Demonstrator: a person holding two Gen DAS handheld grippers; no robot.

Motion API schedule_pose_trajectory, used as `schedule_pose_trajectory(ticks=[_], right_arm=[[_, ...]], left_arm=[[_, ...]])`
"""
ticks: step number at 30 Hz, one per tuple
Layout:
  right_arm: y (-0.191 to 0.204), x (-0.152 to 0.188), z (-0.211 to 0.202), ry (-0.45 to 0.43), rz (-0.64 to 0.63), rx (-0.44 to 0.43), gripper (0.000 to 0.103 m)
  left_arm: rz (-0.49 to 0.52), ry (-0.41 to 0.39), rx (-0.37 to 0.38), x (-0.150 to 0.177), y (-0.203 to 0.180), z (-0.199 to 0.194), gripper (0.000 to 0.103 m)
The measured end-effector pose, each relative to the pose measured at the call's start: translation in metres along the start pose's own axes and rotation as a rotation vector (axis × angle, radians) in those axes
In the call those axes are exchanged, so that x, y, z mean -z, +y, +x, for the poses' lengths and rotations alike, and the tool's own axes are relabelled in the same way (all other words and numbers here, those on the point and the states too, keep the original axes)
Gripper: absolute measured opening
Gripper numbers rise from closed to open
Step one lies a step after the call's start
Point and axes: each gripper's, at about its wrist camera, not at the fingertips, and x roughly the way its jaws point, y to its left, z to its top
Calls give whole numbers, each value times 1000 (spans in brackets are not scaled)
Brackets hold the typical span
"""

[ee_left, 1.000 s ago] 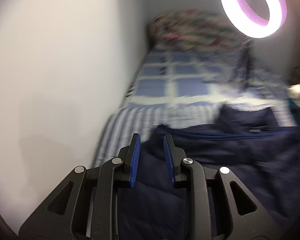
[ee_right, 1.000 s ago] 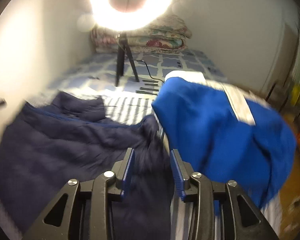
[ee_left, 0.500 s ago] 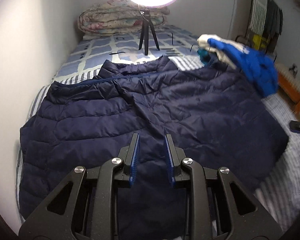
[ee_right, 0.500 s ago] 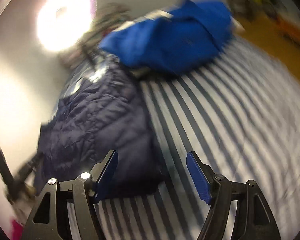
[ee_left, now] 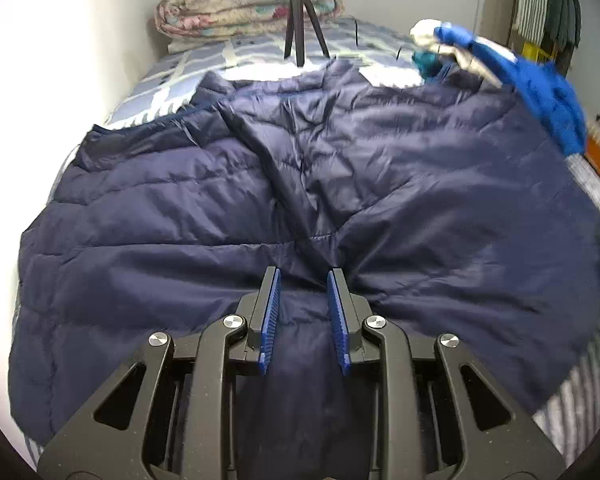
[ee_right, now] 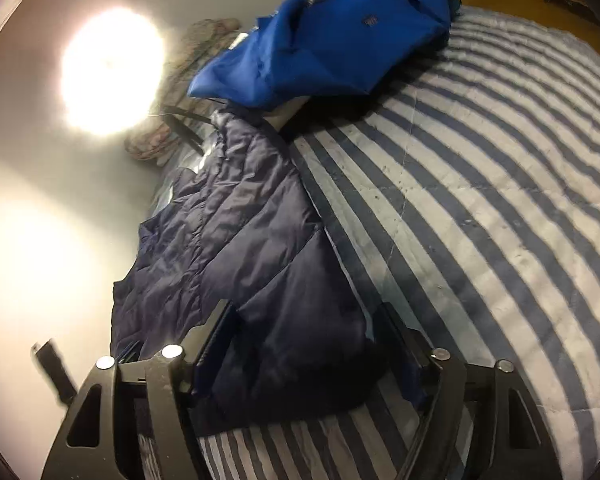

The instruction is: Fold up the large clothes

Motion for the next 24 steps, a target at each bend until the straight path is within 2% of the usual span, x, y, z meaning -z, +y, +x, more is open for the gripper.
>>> schedule_pose_trajectory(ticks=[3, 6, 13, 17, 22, 24], right_arm=[[6, -1, 5, 14, -11, -5, 26], [27, 0, -5, -14, -110, 38, 15], [102, 6, -29, -96, -369, 139, 8], [144, 11, -45, -136, -478, 120, 7], [201, 22, -53, -176, -600, 92, 6], [224, 28, -50, -186, -633, 69, 6]], left_arm=[[-11, -32, 32, 3, 2, -31, 25], [-18, -51, 56, 10, 8, -62, 25], [-102, -16, 137, 34, 37, -129, 25], [-106, -52, 137, 50, 46, -181, 25], [-138, -151, 125, 84, 59, -246, 25], [-136, -138, 133, 96, 61, -258, 25]])
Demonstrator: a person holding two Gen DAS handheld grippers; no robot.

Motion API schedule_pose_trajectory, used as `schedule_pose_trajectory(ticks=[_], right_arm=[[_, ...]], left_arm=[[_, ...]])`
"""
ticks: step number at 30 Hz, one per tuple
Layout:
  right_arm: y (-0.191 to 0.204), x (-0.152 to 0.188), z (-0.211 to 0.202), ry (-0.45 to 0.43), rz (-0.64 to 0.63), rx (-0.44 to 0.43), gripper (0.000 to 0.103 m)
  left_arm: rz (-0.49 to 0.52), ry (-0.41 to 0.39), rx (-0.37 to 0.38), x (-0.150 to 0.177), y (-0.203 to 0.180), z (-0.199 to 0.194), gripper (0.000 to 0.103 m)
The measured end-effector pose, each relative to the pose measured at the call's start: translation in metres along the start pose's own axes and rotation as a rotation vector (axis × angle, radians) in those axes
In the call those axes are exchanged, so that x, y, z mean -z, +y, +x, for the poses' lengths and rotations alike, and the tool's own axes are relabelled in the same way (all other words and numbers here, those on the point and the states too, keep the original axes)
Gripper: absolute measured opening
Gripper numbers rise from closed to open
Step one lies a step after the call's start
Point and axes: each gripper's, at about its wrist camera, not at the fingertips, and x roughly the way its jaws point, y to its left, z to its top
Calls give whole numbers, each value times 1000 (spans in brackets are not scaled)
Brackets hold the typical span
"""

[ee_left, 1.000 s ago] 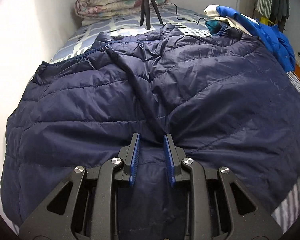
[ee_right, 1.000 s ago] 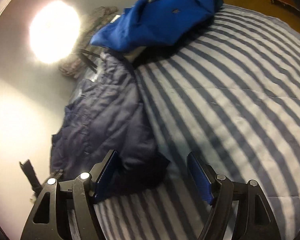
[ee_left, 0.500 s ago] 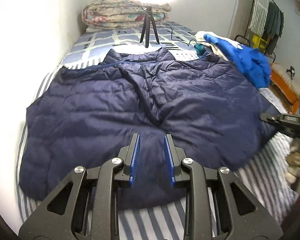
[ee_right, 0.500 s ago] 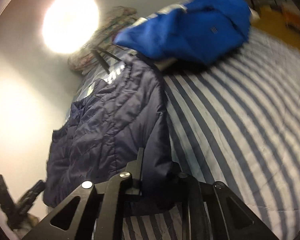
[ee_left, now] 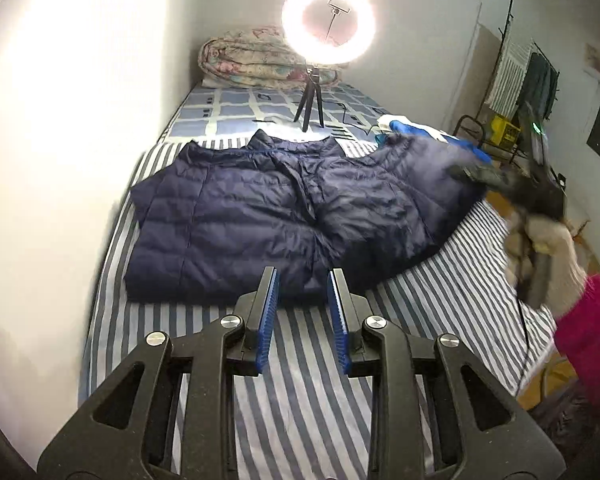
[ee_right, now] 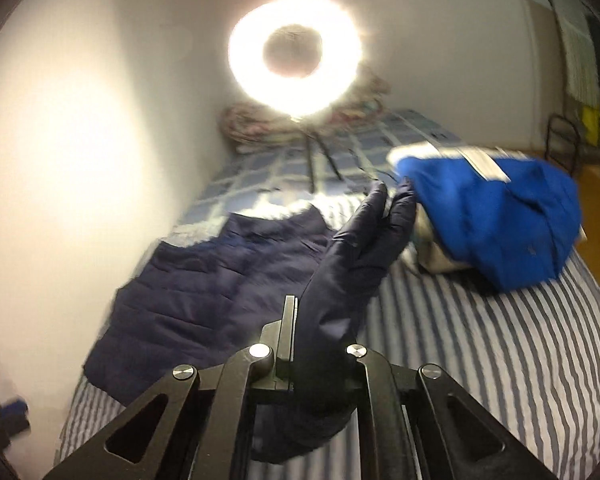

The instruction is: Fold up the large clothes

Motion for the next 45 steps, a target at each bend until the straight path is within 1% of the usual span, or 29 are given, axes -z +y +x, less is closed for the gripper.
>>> schedule_pose_trajectory(ticks=[1, 3, 5, 7, 11, 14, 15, 17, 20, 21, 24, 26, 28, 30, 32, 34, 35, 36, 37, 38, 39, 41, 43, 44, 45], right_arm=[[11, -3, 1, -8, -14, -11, 6], [31, -7, 2, -20, -39, -39, 6], [57, -11, 6, -29, -75, -69, 6], [82, -13, 11, -31, -113, -101, 5], [135, -13, 31, -17, -184, -175, 5], [178, -6, 52, 7, -242, -231, 5], [192, -1, 55, 15, -258, -246, 4], [227, 12, 75, 46, -310, -286, 4], [270, 37, 103, 112, -375, -343, 4], [280, 43, 109, 132, -390, -357, 4], [313, 78, 133, 209, -474, -410, 4], [327, 100, 141, 242, -539, -423, 4], [335, 116, 149, 270, -579, -429, 4], [337, 124, 160, 299, -579, -430, 4], [332, 125, 169, 323, -561, -441, 4], [324, 121, 172, 339, -540, -479, 5], [322, 118, 171, 342, -537, -499, 8], [317, 113, 169, 344, -530, -524, 14], [309, 106, 165, 347, -521, -547, 15], [302, 101, 159, 348, -508, -575, 24], [295, 99, 150, 344, -494, -596, 28], [282, 92, 130, 332, -463, -631, 31], [269, 87, 117, 314, -435, -639, 33], [250, 83, 107, 297, -403, -638, 35], [238, 80, 103, 290, -375, -634, 40]], left_arm=[[10, 3, -7, 3, 0, -7, 25], [3, -20, -19, 8, 1, -21, 25], [-12, -34, 0, 13, 2, -35, 25], [-23, -55, -3, 16, 4, -48, 25], [-38, -107, -31, 18, 11, -69, 25], [-51, -127, -49, 20, 16, -80, 25], [-53, -133, -52, 21, 18, -84, 25], [-53, -144, -61, 22, 19, -88, 25], [-76, -159, -75, 22, 26, -93, 26], [-87, -164, -79, 22, 29, -95, 25], [-110, -174, -94, 21, 36, -95, 25], [-121, -175, -102, 21, 40, -94, 25], [-129, -176, -107, 21, 44, -93, 25], [-131, -174, -113, 21, 46, -92, 26], [-134, -173, -117, 22, 47, -91, 26], [-142, -174, -120, 22, 49, -92, 25], [-146, -175, -119, 21, 50, -91, 25], [-152, -177, -117, 20, 51, -91, 26], [-155, -180, -114, 20, 51, -92, 25], [-158, -184, -111, 20, 51, -92, 26], [-160, -187, -108, 20, 51, -92, 26], [-164, -185, -106, 19, 52, -90, 26], [-172, -178, -103, 17, 54, -87, 26], [-172, -174, -103, 16, 55, -84, 26], [-166, -167, -109, 13, 55, -79, 26]])
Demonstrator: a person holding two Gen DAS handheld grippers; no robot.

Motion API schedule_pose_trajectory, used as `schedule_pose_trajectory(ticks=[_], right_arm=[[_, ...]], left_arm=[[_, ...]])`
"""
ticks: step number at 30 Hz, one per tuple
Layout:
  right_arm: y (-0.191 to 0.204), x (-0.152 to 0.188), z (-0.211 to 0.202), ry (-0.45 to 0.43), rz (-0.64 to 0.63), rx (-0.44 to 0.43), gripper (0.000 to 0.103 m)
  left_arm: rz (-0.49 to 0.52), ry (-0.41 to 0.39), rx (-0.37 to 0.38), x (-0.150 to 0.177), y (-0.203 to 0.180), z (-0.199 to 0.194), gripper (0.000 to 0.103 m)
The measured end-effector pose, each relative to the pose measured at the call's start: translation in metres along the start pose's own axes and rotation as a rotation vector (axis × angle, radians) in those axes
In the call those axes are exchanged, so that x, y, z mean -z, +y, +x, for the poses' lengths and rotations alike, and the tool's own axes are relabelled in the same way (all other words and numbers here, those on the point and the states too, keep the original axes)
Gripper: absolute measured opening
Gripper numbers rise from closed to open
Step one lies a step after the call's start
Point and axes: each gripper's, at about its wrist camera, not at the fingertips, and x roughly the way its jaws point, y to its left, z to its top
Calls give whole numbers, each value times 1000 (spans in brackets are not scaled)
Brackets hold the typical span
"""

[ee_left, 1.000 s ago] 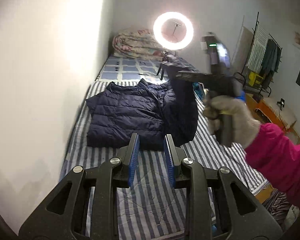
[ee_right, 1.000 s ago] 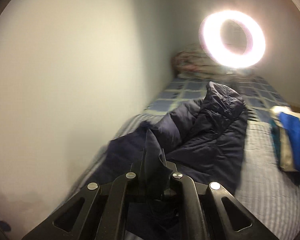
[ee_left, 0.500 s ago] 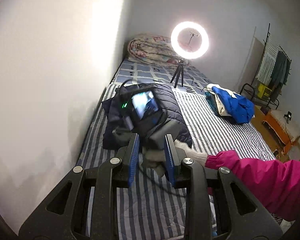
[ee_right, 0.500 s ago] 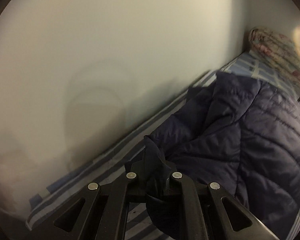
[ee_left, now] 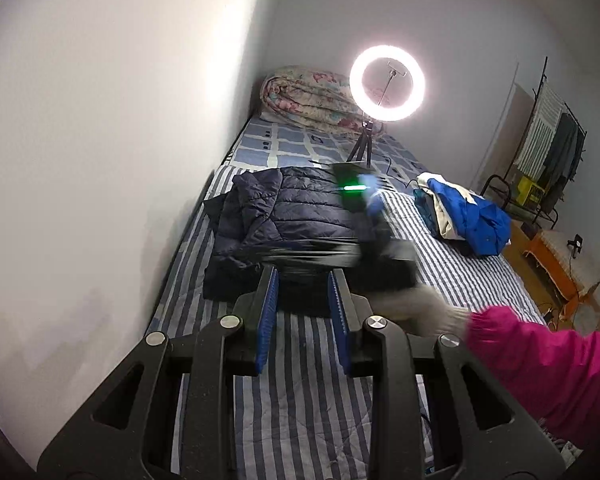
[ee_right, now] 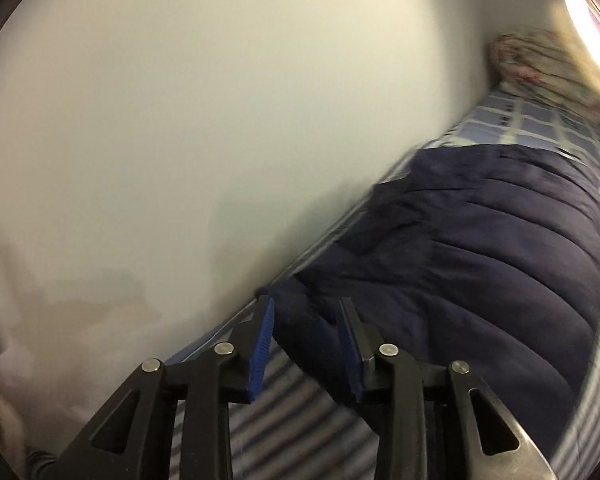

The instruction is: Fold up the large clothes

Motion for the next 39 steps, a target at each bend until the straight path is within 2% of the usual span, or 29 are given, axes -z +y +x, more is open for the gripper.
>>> schedule_pose_trajectory(ticks=[3, 8, 12, 15, 18, 20, 24, 26, 29, 31, 33, 37, 39], right_arm=[[-23, 16, -35, -37, 63, 61, 44], [-73, 34, -71, -67, 171, 200, 45], [-105, 42, -75, -67, 251, 252, 45], [-118, 43, -74, -70, 284, 264, 45], [-119, 39, -63, -55, 281, 284, 45], [-114, 42, -59, -34, 265, 316, 45], [-108, 45, -45, -4, 255, 343, 46], [-110, 47, -41, 1, 254, 345, 51], [-117, 53, -43, -10, 271, 346, 72], [-125, 61, -49, -19, 302, 314, 75], [-136, 72, -51, -15, 353, 241, 79], [-158, 94, -38, 7, 499, 18, 80], [-164, 100, -30, -2, 552, -67, 80]], left_arm=[[24, 17, -21, -10, -3, 22, 26], [51, 63, -43, -34, -3, 89, 26], [87, 109, -87, -55, -3, 157, 26], [120, 132, -148, -65, 5, 202, 26], [76, 166, -181, -67, 27, 234, 26], [35, 205, -202, -60, 45, 254, 26], [64, 267, -279, -39, 69, 280, 26], [96, 297, -322, -27, 77, 290, 26], [153, 329, -361, -11, 84, 304, 26], [168, 329, -372, -6, 85, 307, 26], [176, 326, -373, -4, 83, 307, 26], [179, 329, -362, -2, 83, 305, 26], [172, 331, -358, -4, 85, 305, 26]])
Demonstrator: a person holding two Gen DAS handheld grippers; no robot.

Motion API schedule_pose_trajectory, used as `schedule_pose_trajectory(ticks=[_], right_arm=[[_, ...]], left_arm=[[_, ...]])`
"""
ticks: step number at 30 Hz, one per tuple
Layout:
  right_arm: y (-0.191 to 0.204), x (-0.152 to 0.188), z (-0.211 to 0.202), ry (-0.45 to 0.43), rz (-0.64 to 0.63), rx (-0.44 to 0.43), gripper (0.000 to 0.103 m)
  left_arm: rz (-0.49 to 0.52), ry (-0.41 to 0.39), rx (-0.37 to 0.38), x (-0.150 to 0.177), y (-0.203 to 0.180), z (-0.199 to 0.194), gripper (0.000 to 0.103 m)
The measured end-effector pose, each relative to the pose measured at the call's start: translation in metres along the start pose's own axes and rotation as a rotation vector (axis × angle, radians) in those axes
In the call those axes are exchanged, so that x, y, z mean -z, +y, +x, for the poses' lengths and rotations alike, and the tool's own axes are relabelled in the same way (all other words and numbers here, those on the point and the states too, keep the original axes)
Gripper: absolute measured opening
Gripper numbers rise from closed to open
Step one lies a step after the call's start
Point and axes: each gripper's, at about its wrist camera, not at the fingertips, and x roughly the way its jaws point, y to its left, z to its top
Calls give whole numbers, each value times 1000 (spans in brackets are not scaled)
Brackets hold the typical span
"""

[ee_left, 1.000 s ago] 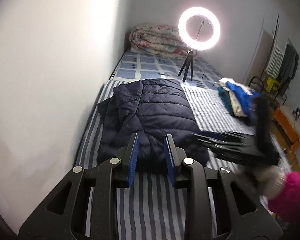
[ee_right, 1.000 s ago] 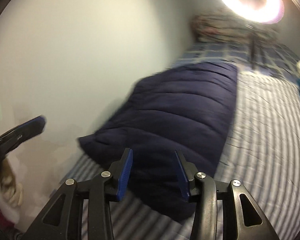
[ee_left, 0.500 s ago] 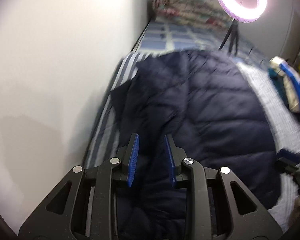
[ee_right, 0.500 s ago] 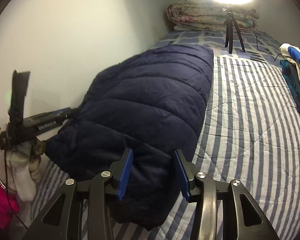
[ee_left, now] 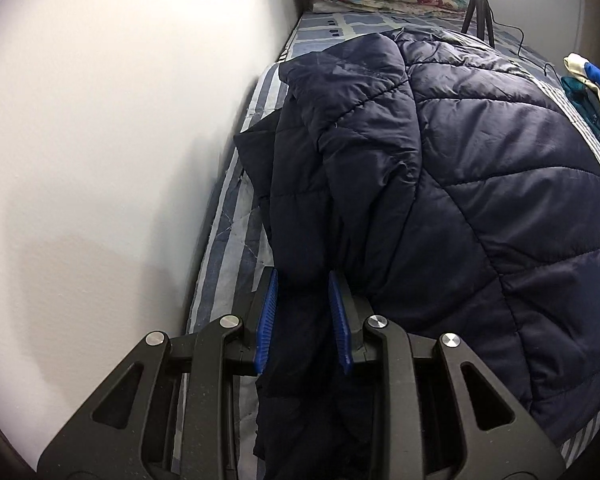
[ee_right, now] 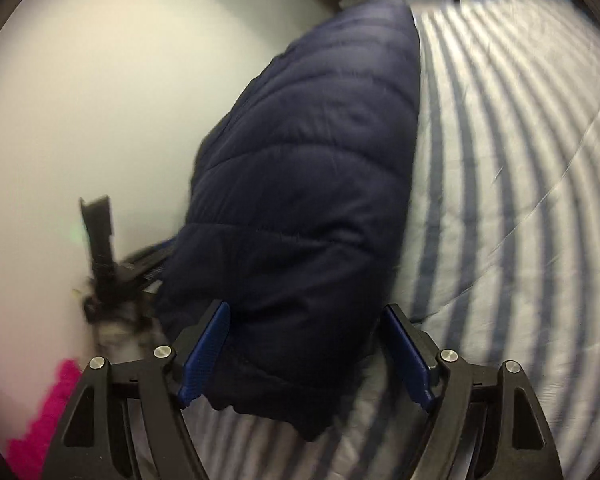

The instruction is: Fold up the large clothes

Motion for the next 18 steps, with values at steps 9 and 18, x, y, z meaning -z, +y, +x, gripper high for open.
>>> schedule_pose_trajectory(ticks=[9, 18], right_arm=[[18, -8, 3, 42, -42, 14, 26], [30, 3, -74, 106, -136, 155, 22]], left_arm=[[-25, 9, 13, -3, 3, -1, 26], [26, 42, 129, 21, -25, -33, 26]])
